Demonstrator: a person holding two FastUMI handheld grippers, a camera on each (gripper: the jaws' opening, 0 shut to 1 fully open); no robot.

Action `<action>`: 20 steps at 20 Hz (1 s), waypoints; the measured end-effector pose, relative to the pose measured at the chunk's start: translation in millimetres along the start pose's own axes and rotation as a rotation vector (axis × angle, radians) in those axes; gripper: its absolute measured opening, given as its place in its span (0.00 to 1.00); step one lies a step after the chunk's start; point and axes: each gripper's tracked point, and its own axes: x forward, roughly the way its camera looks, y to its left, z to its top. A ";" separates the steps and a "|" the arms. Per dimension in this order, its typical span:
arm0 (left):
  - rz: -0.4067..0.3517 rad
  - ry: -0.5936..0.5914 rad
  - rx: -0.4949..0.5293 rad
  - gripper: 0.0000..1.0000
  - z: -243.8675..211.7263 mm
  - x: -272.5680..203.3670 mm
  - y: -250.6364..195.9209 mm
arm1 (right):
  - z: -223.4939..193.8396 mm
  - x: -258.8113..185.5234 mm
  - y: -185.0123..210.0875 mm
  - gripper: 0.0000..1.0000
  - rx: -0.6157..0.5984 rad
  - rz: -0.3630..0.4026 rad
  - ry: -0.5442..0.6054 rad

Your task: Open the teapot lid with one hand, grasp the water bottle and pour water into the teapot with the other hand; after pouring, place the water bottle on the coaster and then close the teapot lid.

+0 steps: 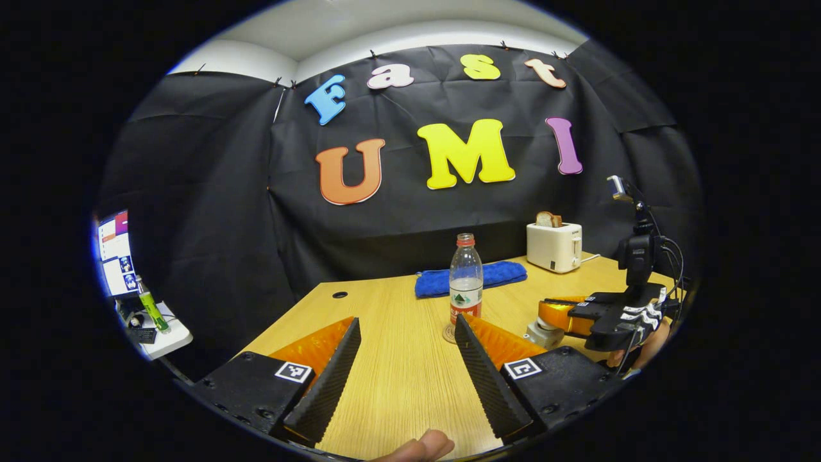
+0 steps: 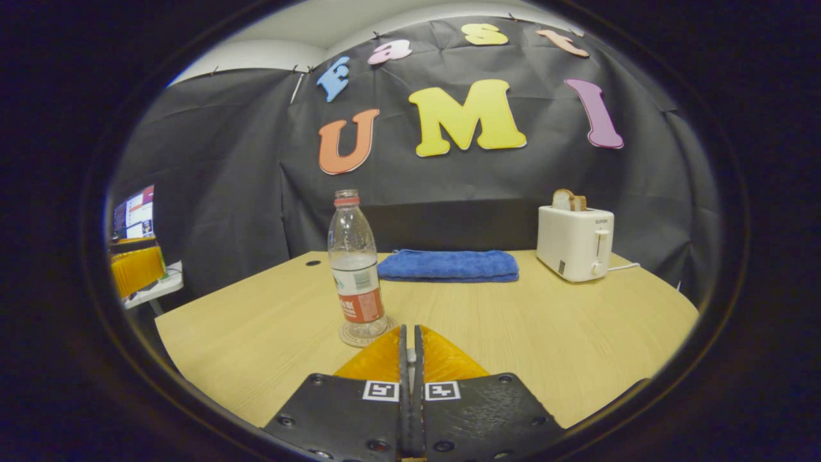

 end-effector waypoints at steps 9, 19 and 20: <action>-0.026 0.029 -0.038 0.93 -9.3 4.4 0.2 | -4.9 7.8 -6.2 0.01 0.020 -0.005 0.020; -0.051 0.027 -0.052 0.93 -6.5 -0.1 0.0 | 17.0 -27.9 -5.5 0.48 -0.042 -0.059 -0.026; -0.053 0.021 -0.056 0.93 -4.8 -1.2 1.6 | 19.5 -35.6 -1.1 0.55 -0.049 -0.048 -0.028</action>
